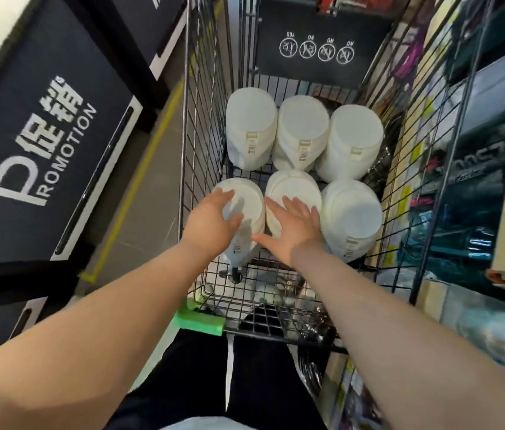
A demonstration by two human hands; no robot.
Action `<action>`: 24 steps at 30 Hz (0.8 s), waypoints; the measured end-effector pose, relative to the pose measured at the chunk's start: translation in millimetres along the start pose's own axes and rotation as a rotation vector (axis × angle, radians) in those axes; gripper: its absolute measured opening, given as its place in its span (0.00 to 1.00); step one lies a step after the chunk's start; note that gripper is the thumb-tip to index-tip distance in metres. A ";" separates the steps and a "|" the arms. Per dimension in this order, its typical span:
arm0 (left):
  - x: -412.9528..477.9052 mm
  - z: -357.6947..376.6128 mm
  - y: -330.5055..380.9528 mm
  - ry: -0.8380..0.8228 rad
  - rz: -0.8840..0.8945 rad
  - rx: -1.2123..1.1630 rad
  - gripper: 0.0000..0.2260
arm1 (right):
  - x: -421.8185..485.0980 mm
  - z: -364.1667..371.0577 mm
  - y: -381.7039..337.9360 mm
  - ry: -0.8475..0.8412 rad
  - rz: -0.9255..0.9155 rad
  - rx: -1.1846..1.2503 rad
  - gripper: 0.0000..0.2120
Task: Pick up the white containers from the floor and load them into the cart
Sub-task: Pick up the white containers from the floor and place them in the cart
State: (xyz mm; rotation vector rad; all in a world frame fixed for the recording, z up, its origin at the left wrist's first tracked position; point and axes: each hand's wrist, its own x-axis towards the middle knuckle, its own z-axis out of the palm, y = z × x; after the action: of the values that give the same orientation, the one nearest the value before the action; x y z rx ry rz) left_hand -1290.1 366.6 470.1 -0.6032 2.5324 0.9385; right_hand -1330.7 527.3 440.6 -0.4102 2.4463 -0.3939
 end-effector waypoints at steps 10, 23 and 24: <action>-136.4 -106.1 -48.5 0.279 0.005 -0.079 0.17 | -80.5 -73.5 -119.7 0.142 -0.303 0.154 0.22; -322.1 -134.2 -278.7 0.512 -0.356 -0.306 0.15 | -164.0 73.2 -335.1 -0.021 -0.664 -0.071 0.20; -336.1 -132.2 -297.8 0.530 -0.392 -0.323 0.15 | -169.8 89.2 -349.1 -0.043 -0.684 -0.082 0.21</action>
State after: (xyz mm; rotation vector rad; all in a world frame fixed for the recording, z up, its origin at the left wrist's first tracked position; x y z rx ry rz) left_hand -881.9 160.3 569.5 -1.5619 2.5420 1.1582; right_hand -1078.2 258.9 592.1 -1.2827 2.2235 -0.5537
